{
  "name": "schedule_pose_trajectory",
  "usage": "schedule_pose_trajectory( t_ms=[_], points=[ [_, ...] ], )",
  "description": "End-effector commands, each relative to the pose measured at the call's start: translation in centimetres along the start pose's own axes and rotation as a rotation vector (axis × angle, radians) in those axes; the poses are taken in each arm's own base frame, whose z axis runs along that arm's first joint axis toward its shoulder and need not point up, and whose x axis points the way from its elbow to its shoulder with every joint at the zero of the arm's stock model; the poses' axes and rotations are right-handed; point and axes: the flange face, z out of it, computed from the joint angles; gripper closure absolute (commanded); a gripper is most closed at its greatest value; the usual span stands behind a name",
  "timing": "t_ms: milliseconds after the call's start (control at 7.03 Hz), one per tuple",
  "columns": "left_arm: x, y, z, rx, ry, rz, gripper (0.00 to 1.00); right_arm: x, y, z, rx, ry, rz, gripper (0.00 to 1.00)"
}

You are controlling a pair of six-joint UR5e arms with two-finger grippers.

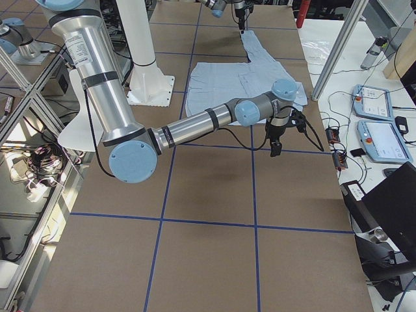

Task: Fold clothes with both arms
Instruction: 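Grasp the cuff of the other sleeve with the left gripper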

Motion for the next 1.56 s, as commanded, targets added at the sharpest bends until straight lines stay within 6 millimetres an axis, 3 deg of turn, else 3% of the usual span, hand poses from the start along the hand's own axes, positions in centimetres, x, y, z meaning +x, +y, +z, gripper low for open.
schedule_pose_trajectory(
  t_ms=[0, 285, 569, 854, 996, 1138, 1423],
  points=[
    [0.1, 0.1, 0.1, -0.004, 0.0, 0.002, 0.61, -0.1, 0.0, 0.0, 0.0, -0.002, -0.001, 0.0],
    [-0.2, 0.5, -0.1, -0.004, -0.001, 0.0, 1.0, -0.3, -0.1, -0.2, 0.004, -0.004, -0.005, 0.0],
    [1.6, -0.5, -1.6, 0.025, 0.028, 0.035, 1.0, -0.3, -0.1, -0.2, 0.004, -0.005, -0.003, 0.0],
    [6.7, -3.2, -5.1, 0.086, 0.09, 0.082, 1.0, -0.3, 0.1, -0.3, 0.005, -0.008, -0.001, 0.0],
    [8.4, -4.7, -5.8, 0.065, 0.089, 0.066, 1.0, -0.3, 0.1, -0.3, 0.005, -0.008, 0.002, 0.0],
    [11.5, -6.8, -7.6, 0.054, 0.105, 0.045, 1.0, -0.2, 0.2, -0.2, 0.003, -0.007, 0.004, 0.0],
    [20.8, -13.3, -12.4, 0.024, 0.15, -0.095, 1.0, 0.2, 0.5, 0.0, -0.003, -0.006, 0.009, 0.0]
  ],
)
